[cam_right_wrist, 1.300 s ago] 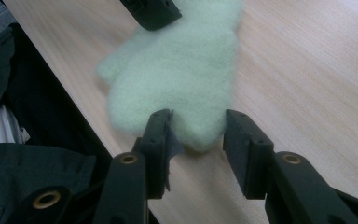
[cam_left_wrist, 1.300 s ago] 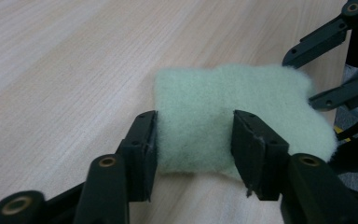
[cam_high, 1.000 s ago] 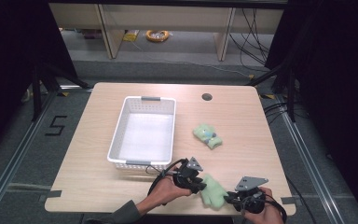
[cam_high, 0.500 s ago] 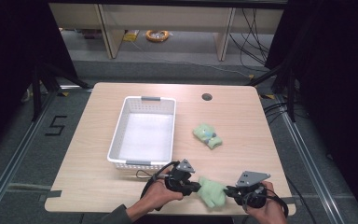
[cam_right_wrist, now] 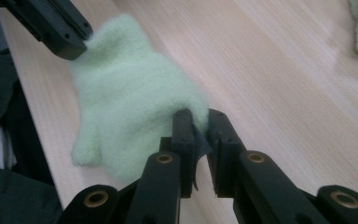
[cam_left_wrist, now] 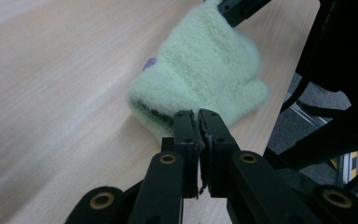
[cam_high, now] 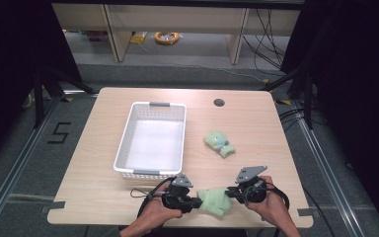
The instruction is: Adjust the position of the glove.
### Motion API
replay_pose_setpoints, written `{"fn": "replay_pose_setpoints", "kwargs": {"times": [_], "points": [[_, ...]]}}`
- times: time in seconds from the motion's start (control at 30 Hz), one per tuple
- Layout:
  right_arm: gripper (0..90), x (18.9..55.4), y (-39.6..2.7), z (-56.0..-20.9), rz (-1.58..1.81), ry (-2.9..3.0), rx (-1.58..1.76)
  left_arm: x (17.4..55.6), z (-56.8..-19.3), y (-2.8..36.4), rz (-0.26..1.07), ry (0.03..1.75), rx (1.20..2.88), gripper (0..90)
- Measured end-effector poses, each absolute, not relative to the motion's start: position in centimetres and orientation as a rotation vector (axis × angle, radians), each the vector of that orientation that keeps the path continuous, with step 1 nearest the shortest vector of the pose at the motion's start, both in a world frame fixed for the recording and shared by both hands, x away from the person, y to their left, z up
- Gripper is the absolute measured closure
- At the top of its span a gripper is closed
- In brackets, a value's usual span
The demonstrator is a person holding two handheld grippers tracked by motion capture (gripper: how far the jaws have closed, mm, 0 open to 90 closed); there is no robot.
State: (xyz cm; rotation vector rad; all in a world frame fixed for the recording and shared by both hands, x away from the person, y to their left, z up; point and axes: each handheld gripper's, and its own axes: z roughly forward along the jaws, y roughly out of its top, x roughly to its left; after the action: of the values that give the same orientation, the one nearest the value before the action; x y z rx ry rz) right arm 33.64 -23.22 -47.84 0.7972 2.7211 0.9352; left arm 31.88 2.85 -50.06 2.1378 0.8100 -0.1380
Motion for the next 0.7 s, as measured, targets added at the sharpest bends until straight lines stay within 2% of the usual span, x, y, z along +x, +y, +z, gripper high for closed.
{"fn": "replay_pose_setpoints", "kwargs": {"times": [0.37, 0.7], "points": [[82.1, 34.5, -22.9, -48.8, 0.902, 2.726, 0.84, 32.2, -50.5, 3.1, -0.12, 0.821, 2.142, 85.1], [77.0, 34.5, -23.1, -49.0, 0.89, 2.707, 0.894, 32.2, -50.8, 3.4, -0.108, 0.836, 2.14, 82.3]]}}
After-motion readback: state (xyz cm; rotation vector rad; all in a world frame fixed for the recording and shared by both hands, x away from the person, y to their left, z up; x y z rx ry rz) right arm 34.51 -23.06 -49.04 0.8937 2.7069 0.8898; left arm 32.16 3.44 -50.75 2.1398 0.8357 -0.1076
